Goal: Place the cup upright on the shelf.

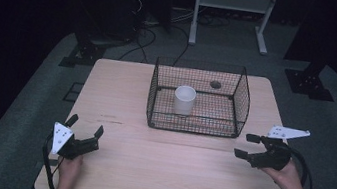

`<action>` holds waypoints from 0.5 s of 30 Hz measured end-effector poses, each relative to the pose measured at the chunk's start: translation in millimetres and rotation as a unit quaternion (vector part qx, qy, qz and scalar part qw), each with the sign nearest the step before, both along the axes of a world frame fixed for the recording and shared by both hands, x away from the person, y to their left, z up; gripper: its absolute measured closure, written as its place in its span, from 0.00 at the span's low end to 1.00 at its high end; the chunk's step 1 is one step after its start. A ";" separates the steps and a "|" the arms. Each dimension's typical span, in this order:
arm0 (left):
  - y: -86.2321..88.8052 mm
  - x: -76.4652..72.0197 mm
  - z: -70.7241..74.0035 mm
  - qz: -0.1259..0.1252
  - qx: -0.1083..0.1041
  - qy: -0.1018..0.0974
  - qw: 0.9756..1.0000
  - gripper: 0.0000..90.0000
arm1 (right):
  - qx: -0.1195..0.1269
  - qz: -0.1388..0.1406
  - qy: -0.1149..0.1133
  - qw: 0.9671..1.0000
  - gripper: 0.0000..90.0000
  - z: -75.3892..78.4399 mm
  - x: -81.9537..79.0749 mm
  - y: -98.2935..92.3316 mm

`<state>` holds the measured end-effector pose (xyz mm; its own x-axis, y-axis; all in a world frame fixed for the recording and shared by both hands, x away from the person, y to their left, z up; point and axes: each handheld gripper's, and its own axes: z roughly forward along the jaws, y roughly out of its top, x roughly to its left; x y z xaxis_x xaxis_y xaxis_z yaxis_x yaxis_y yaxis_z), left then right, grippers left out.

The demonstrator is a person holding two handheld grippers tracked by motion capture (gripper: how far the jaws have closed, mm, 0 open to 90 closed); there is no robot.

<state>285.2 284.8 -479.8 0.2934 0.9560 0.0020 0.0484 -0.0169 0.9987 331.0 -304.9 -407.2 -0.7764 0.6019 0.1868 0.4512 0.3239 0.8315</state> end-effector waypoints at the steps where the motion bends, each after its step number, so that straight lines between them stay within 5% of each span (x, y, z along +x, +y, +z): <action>1: 0.0 0.0 0.0 0.000 0.000 0.000 1.000 0.00 | 0.000 -0.001 -0.001 1.000 0.16 -0.9 -1.3 -0.2; 15: -0.1 -0.1 0.0 0.000 0.000 0.000 1.000 0.00 | 0.007 -0.018 -0.006 1.000 0.16 -18.7 -20.4 -5.4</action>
<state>285.1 284.8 -479.9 0.2926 0.9562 0.0010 0.0485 -0.0159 0.9987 310.6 -310.3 -425.9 -0.7567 0.6264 0.1870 0.4526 0.2957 0.8413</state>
